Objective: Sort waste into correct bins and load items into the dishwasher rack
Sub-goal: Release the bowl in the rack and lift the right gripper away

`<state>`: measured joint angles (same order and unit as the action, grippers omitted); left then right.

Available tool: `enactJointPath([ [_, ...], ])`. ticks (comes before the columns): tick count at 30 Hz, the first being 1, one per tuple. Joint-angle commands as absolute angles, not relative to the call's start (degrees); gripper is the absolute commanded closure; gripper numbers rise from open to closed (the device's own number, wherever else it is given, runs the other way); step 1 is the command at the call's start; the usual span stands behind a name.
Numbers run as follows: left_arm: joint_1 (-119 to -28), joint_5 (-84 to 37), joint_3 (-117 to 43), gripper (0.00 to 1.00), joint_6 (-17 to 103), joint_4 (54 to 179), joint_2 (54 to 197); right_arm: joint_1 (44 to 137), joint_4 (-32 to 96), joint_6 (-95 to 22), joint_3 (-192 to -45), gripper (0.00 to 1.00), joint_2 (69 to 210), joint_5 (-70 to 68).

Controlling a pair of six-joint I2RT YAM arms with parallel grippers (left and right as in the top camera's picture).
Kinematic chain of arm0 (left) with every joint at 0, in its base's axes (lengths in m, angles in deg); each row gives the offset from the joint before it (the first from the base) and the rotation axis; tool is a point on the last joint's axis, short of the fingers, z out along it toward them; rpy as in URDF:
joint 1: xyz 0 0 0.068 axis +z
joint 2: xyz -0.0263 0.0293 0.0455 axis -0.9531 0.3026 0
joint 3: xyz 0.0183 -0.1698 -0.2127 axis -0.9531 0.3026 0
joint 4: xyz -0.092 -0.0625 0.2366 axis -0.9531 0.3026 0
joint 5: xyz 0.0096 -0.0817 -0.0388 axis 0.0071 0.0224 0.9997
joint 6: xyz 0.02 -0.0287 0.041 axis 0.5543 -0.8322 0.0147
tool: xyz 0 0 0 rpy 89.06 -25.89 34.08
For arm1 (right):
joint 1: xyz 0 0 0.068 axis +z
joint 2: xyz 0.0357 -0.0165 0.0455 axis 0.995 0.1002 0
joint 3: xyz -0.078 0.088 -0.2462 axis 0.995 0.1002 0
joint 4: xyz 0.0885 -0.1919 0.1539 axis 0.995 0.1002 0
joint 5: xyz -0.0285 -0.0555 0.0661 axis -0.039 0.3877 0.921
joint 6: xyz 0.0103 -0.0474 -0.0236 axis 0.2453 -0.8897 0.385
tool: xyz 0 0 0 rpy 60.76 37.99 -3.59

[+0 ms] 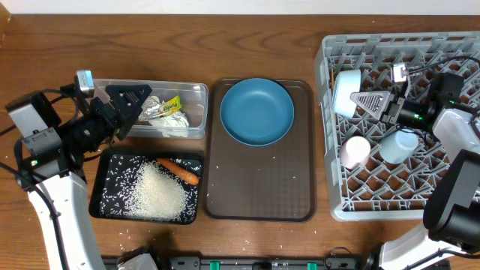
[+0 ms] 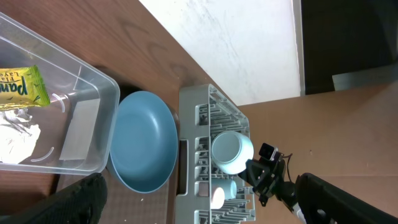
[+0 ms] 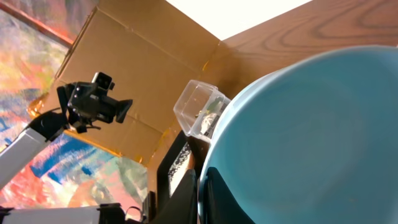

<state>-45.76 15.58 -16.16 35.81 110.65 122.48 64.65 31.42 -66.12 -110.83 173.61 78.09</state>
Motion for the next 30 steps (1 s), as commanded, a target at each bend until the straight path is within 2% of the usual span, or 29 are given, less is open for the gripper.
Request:
enactJointPath([
  [1,-45.4,15.5,-16.7,0.01,35.3,110.7,122.2,62.8,31.7,-63.7,-111.6,0.93,174.1,78.5],
  [8,-45.4,15.5,-16.7,0.02,35.3,110.7,122.2,58.3,32.3,-61.6,-111.6,0.93,174.1,76.4],
  [11,-45.4,15.5,-16.7,0.01,35.3,110.7,122.2,56.2,32.8,-61.6,-111.6,0.89,174.1,76.3],
  [18,-45.4,15.5,-16.7,0.01,35.3,110.7,122.2,51.5,35.9,-61.6,-111.6,0.87,174.1,69.8],
  [30,-45.4,15.5,-16.7,0.02,35.3,110.7,122.2,47.4,40.8,-61.6,-111.6,0.89,173.9,66.2],
])
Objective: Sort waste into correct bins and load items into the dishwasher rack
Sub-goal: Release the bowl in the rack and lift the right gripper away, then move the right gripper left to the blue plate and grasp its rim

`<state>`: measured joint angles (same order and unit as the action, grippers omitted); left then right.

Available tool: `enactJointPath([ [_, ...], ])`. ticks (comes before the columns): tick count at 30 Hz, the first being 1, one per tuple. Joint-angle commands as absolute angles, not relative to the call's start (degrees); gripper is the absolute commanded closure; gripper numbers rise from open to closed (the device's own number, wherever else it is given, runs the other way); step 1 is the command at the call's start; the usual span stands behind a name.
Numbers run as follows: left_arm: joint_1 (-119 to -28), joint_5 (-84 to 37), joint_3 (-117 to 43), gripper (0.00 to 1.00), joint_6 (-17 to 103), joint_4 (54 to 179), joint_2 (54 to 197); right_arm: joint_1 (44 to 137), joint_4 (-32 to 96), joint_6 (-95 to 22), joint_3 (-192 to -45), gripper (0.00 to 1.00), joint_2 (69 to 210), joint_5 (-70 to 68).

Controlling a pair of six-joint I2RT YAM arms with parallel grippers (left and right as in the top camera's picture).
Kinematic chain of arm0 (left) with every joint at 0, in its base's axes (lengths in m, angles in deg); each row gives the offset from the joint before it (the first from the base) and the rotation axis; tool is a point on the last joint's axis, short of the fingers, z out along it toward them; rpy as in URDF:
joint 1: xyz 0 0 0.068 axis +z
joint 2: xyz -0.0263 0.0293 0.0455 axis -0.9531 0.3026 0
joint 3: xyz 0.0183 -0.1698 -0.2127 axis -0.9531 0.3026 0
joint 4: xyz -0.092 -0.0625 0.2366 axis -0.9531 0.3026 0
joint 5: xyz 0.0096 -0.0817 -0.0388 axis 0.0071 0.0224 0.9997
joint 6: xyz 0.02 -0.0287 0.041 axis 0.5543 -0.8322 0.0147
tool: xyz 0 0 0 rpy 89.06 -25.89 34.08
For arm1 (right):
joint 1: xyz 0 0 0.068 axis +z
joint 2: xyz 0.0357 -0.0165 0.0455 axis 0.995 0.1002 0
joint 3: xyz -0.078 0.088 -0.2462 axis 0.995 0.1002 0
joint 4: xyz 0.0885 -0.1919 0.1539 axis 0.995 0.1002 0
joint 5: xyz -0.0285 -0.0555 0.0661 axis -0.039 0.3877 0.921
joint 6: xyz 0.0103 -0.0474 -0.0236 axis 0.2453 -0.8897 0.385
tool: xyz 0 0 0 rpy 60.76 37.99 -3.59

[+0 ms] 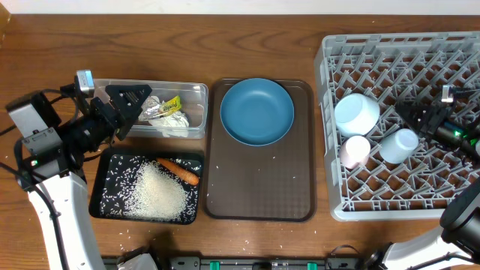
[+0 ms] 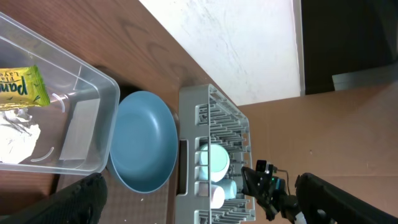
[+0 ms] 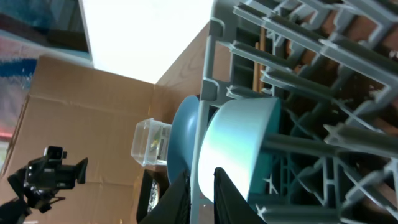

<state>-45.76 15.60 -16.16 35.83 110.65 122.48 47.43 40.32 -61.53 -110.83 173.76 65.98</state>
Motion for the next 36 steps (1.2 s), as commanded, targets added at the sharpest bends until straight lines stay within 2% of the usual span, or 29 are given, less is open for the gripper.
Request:
enactJointPath([
  [1,-45.4,15.5,-16.7,0.01,35.3,110.7,122.2,47.6,41.2,-61.6,-111.7,0.89,173.7,66.1],
  [6,-45.4,15.5,-16.7,0.01,35.3,110.7,122.2,50.6,41.6,-61.6,-111.7,0.90,170.2,64.3],
  [11,-45.4,15.5,-16.7,0.02,35.3,110.7,122.2,58.2,41.8,-61.1,-112.2,0.90,162.9,53.4],
  [19,-45.4,15.5,-16.7,0.01,35.3,110.7,122.2,79.8,40.8,-59.5,-112.3,0.87,151.8,34.2],
  [27,-45.4,15.5,-16.7,0.01,35.3,110.7,122.2,104.0,37.1,-54.0,-112.3,0.84,153.8,10.3],
  [28,-45.4,15.5,-16.7,0.01,35.3,110.7,122.2,106.4,36.0,-53.9,-112.3,0.83,154.7,8.5],
  [30,-45.4,15.5,-16.7,0.01,35.3,110.7,122.2,110.5,33.9,-53.9,-112.3,0.73,156.4,6.5],
  [32,-45.4,15.5,-16.7,0.01,35.3,110.7,122.2,113.6,31.9,-54.5,-112.3,0.54,158.2,5.6],
  [36,-45.4,15.5,-16.7,0.01,35.3,110.7,122.2,117.9,28.2,-54.8,-112.3,0.47,162.2,2.5],
])
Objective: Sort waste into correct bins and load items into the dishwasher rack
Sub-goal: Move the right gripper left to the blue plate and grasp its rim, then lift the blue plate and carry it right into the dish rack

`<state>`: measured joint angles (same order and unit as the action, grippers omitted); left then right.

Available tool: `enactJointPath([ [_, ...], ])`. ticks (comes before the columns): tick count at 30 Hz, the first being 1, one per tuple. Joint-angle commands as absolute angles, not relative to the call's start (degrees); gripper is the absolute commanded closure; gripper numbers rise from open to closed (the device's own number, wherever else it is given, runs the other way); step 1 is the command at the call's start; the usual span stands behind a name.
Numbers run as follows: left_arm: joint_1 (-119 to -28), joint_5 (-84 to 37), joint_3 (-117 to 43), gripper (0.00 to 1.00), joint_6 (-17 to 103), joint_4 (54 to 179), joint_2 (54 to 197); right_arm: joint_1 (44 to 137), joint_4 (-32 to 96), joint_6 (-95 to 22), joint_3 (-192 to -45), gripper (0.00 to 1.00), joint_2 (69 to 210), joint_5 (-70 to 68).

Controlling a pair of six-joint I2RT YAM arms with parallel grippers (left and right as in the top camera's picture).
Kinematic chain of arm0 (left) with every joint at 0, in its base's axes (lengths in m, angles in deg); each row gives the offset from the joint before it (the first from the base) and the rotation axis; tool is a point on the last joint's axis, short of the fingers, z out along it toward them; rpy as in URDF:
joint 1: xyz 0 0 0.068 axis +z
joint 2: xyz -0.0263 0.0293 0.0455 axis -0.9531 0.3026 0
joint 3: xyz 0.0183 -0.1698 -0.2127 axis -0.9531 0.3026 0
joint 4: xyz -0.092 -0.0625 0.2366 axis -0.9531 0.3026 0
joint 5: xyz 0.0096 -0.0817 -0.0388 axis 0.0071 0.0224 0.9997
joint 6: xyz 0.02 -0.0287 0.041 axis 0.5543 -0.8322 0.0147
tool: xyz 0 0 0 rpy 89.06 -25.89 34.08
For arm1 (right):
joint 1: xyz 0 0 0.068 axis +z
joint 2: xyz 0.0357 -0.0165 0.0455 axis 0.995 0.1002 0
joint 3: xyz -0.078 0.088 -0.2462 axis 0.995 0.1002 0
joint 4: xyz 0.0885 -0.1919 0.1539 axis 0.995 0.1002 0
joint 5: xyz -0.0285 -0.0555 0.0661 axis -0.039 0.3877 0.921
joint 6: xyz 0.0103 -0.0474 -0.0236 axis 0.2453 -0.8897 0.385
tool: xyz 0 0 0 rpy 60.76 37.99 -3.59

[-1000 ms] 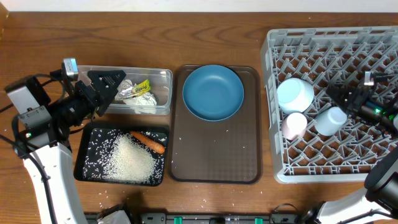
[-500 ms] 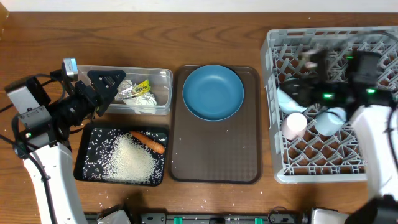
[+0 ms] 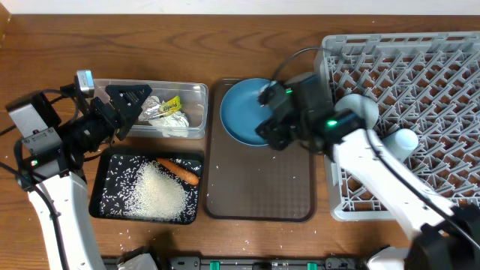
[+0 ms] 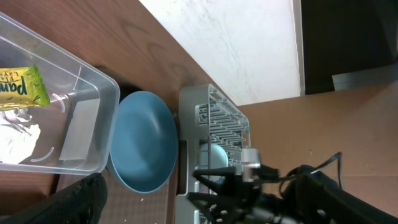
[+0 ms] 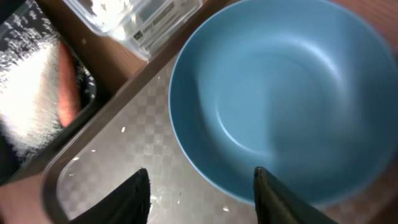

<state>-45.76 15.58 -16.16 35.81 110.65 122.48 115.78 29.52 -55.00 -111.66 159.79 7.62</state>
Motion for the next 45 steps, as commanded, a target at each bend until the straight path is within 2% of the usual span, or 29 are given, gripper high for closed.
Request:
enactJointPath([
  [1,-45.4,15.5,-16.7,0.01,35.3,110.7,122.2,118.6,26.9,-54.8,-112.3,0.46,163.3,2.5],
  [18,-45.4,15.5,-16.7,0.02,35.3,110.7,122.2,125.7,7.9,-54.1,-112.3,0.47,178.4,2.5],
  [37,-45.4,15.5,-16.7,0.01,35.3,110.7,122.2,126.3,10.9,-54.1,-112.3,0.53,180.8,0.2],
  [39,-45.4,15.5,-16.7,0.01,35.3,110.7,122.2,126.3,10.6,-54.1,-112.3,0.64,181.1,0.2],
  [41,-45.4,15.5,-16.7,0.01,35.3,110.7,122.2,126.3,10.4,-54.1,-112.3,0.85,181.0,0.3],
  [42,-45.4,15.5,-16.7,0.01,35.3,110.7,122.2,126.3,10.2,-54.1,-112.3,0.89,180.7,0.4],
  [45,-45.4,15.5,-16.7,0.01,35.3,110.7,122.2,126.3,10.0,-54.1,-112.4,0.92,179.4,0.4],
])
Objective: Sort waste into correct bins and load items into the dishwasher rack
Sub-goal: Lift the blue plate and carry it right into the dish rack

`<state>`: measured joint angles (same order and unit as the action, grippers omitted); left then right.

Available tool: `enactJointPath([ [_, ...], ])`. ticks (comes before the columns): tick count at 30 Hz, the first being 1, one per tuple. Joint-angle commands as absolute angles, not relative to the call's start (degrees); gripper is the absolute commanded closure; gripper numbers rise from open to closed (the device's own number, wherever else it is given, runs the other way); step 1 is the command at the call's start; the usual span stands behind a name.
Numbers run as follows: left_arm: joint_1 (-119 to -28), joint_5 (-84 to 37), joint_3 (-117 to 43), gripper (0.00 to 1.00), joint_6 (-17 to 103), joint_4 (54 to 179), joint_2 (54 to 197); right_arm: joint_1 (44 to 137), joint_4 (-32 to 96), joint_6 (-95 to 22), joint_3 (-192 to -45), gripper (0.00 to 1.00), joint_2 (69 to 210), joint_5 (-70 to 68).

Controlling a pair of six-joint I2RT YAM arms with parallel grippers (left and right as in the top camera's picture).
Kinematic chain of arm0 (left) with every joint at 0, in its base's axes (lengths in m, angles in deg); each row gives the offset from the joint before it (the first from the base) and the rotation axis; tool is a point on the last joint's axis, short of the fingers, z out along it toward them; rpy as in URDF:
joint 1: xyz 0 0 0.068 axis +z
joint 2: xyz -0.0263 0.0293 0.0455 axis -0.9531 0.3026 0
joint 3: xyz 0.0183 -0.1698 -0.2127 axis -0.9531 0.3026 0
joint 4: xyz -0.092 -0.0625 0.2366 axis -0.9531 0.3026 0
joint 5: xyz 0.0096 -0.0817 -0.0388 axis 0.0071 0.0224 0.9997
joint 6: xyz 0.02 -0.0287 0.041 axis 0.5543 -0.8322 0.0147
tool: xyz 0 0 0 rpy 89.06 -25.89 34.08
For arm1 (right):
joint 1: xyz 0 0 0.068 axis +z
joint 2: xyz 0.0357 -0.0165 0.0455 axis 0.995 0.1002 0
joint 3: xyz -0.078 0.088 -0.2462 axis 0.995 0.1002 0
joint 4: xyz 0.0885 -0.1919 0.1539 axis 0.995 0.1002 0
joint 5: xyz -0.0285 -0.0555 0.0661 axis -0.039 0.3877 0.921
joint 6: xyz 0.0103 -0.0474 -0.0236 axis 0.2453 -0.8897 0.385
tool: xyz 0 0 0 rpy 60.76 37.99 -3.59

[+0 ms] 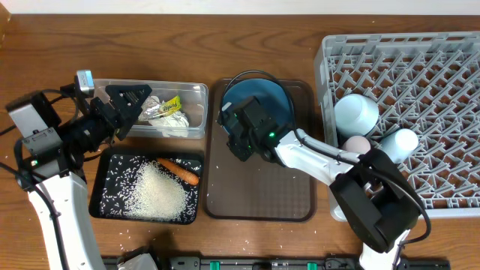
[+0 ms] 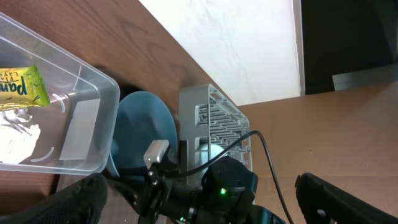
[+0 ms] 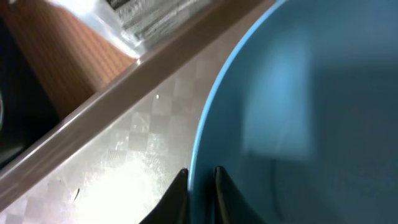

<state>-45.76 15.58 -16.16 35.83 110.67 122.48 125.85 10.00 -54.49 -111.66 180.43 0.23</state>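
A blue bowl [image 1: 264, 99] sits at the far end of the brown tray [image 1: 259, 187]. My right gripper [image 1: 238, 137] is down at the bowl's near-left rim. In the right wrist view its two fingers pinch that rim [image 3: 200, 180], one inside the bowl [image 3: 298, 106] and one outside, so it is shut on the bowl. My left gripper [image 1: 127, 100] hovers over the clear bin [image 1: 191, 90], open and empty. In the left wrist view [image 2: 199, 190] its fingers stand wide apart. The grey dishwasher rack [image 1: 420, 64] fills the right side.
A pale blue bowl [image 1: 356, 112], a pink cup [image 1: 358, 144] and a pale cup [image 1: 401, 141] are in the rack's left part. The clear bin holds wrappers [image 1: 166, 111]. In front of it, a black tray [image 1: 105, 187] holds rice and a carrot [image 1: 180, 170].
My right gripper was open over the blue bowl. It is now lower, at the bowl's near-left rim, and shut on that rim. The left arm has not moved.
My right gripper first held a pale blue bowl over the rack. Then that bowl sat in the rack and the gripper was off to its right. Then the gripper was open above the blue bowl on the tray, and now grips its rim. The left arm stayed still.
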Motion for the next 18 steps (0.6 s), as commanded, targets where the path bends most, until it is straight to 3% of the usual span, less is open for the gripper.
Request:
enactJointPath([
  [1,-45.4,15.5,-16.7,0.02,35.3,110.7,122.2,126.3,10.0,-54.1,-112.4,0.94,178.8,0.4],
  [2,-45.4,15.5,-16.7,0.02,35.3,110.7,122.2,126.3,10.0,-54.1,-112.5,0.99,178.0,0.4],
  [8,-45.4,15.5,-16.7,0.01,35.3,110.7,122.2,126.2,11.5,-54.1,-112.5,0.99,171.5,3.1],
  [18,-45.4,15.5,-16.7,0.01,35.3,110.7,122.2,117.4,15.0,-50.2,-112.5,0.99,154.8,23.9],
])
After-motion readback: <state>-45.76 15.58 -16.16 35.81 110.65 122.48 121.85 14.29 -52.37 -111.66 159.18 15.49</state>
